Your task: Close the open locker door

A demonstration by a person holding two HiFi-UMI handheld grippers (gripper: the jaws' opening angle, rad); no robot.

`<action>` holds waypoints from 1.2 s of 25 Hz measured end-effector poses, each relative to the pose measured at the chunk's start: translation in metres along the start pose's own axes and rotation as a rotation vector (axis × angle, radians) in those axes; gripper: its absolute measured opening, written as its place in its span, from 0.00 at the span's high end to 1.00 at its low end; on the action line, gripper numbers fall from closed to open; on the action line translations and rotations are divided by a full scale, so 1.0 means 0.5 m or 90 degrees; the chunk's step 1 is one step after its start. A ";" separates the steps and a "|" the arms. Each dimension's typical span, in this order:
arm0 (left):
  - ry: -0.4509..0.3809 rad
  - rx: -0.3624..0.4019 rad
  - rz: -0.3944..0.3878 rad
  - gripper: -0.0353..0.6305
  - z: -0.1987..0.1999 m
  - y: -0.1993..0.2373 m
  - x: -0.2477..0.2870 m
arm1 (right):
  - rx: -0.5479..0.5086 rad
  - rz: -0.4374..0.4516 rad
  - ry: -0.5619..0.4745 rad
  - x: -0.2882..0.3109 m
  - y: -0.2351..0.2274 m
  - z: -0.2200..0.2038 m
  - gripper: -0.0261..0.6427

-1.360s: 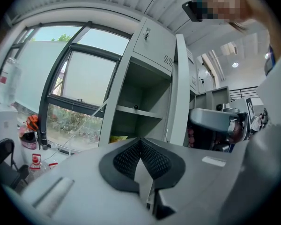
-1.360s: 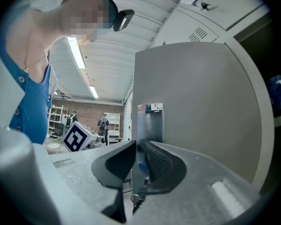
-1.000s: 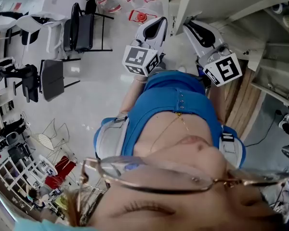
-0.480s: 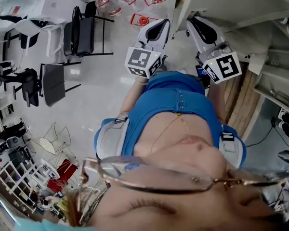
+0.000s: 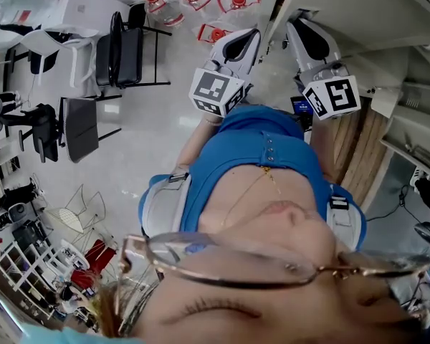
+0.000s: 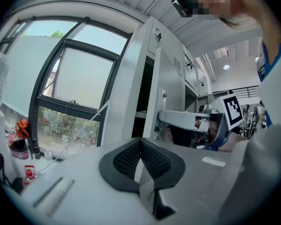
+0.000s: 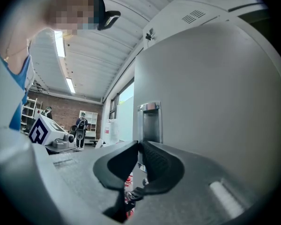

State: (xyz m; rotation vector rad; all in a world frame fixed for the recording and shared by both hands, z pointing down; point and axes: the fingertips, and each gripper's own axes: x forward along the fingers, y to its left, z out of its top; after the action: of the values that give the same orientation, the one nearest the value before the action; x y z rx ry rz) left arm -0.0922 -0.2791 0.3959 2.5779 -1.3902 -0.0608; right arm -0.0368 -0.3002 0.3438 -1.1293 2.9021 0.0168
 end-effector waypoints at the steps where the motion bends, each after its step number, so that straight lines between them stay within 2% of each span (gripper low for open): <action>1: -0.001 0.001 -0.003 0.95 0.004 0.004 0.002 | -0.001 -0.007 -0.001 0.006 -0.004 0.001 0.91; 19: 0.014 -0.013 -0.052 0.95 0.004 0.076 0.029 | -0.005 -0.126 -0.029 0.087 -0.069 -0.005 0.91; 30: 0.019 -0.021 -0.077 0.95 0.016 0.083 0.060 | -0.010 -0.151 -0.026 0.098 -0.089 0.005 0.91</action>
State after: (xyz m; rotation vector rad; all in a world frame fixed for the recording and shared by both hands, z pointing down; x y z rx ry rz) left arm -0.1111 -0.3274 0.3986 2.6222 -1.2130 -0.0634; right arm -0.0428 -0.3663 0.3399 -1.4491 2.7185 0.0576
